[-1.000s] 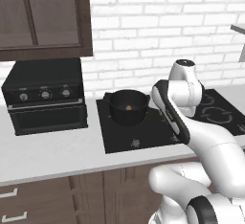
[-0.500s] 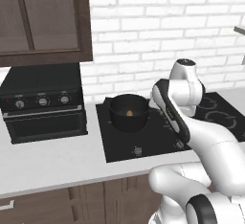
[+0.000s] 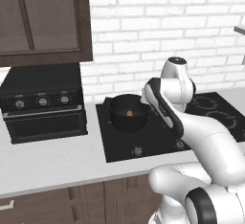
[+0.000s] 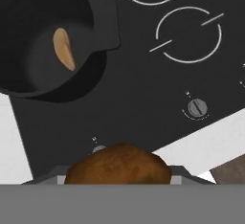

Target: Put the sweet potato and mushroom in the pot. Retrieve the spatula and lightly stir the vegetables in the pot.

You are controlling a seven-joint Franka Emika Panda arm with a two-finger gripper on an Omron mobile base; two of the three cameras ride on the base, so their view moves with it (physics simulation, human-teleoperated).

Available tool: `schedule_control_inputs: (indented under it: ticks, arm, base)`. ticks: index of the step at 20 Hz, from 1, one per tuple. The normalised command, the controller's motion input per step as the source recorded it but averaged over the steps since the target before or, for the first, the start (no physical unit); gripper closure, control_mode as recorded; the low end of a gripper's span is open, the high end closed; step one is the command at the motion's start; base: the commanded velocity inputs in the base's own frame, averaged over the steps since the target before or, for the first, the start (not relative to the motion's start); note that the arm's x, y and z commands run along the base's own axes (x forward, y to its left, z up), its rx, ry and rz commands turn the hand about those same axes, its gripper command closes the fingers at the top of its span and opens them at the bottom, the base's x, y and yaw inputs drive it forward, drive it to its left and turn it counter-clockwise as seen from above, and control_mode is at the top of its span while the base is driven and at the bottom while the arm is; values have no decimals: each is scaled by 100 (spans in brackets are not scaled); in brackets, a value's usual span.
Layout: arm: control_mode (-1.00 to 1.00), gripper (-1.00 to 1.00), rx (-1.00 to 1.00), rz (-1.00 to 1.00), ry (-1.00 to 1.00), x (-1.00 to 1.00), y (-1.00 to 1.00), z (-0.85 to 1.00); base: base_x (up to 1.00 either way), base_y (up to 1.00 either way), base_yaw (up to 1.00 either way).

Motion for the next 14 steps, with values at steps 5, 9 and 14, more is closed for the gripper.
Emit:
schedule_control_inputs:
  ticks: [5,9,14]
  arm:
    - [-100,100,0,6,5,98,49,6]
    - [-100,100,0,0,24,95,18,0]
    - [-100,100,-3,0,10,66,11,-35]
  base:
    - [0,0,0]
    - [0,0,0]
    - [0,0,0]
